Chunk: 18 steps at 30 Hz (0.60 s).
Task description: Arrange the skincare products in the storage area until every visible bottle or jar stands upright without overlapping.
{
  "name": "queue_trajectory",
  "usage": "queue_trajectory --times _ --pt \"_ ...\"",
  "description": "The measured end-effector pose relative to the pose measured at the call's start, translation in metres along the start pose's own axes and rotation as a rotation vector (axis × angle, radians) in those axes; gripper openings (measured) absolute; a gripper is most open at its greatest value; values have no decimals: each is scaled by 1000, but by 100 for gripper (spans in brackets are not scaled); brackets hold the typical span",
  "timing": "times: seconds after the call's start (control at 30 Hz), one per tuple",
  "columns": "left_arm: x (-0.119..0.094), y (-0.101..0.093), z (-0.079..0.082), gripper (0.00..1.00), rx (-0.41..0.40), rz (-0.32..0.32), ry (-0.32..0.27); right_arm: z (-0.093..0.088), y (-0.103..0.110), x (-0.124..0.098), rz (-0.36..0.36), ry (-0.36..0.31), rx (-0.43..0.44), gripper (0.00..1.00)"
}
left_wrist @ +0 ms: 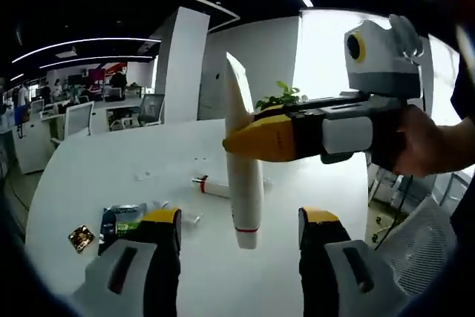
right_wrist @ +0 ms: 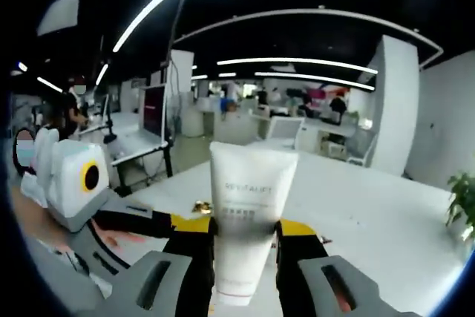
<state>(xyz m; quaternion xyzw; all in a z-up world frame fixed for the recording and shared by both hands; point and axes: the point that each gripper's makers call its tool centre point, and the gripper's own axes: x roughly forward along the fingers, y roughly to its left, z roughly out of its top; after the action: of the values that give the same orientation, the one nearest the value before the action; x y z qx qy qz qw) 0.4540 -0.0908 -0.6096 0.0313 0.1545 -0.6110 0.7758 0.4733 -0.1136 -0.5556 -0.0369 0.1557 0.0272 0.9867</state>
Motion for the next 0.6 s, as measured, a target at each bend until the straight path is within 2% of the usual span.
queue_trajectory --times 0.23,0.6 --pt "9 -7 11 45 9 -45 -24 3 7 -3 15 -12 15 23" --pt "16 -9 19 28 6 -47 -53 6 12 -11 25 -26 17 24"
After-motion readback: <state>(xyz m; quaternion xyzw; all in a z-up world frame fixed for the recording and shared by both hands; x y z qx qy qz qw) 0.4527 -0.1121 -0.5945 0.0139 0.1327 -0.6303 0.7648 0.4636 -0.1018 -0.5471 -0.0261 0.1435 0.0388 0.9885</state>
